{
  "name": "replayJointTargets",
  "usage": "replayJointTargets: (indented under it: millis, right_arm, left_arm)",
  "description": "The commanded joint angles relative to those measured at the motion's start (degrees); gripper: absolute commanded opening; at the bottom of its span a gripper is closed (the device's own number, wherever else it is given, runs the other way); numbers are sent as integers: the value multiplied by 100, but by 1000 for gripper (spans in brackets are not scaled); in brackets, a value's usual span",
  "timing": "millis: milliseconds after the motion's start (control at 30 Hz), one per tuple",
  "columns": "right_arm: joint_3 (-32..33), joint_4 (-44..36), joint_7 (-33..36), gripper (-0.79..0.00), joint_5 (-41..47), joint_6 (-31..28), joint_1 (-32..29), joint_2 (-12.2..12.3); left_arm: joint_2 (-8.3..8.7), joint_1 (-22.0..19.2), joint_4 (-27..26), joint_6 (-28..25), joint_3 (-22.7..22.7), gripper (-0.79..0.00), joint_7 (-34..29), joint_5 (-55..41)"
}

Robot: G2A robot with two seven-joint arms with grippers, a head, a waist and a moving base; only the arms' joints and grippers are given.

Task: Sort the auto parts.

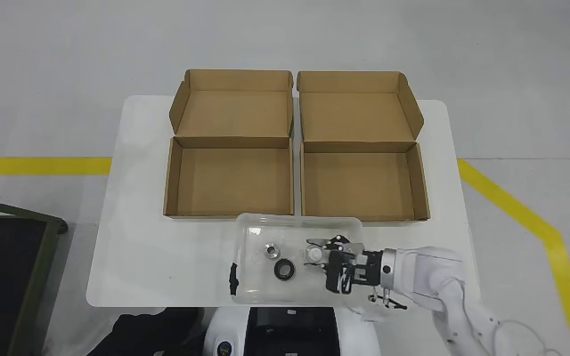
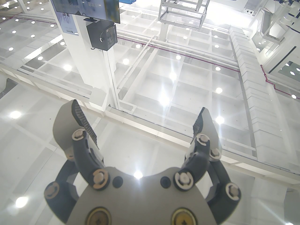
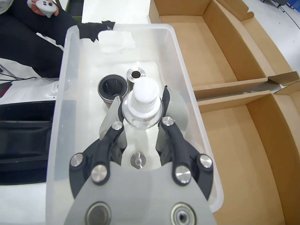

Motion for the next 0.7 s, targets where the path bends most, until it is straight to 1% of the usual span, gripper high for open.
replayJointTargets:
  millis: [0, 133, 333, 567, 667]
  right_arm:
    - [46, -112, 30, -785, 109, -61, -19, 16]
    - [106, -338, -29, -785, 389, -42, -35, 35]
    - [116, -418, -442, -785, 1129, 128, 13, 31]
    - [102, -579, -446, -785, 1618, 324, 280, 30]
    - [133, -604, -554, -785, 1988, 370, 417, 27]
  left_arm:
    - [0, 0, 0, 0, 0, 0, 0, 0]
    - [0, 0, 0, 0, 0, 0, 0, 0]
    - [0, 0, 0, 0, 0, 0, 0, 0]
    - [0, 0, 0, 0, 0, 0, 0, 0]
    - [0, 0, 0, 0, 0, 0, 0, 0]
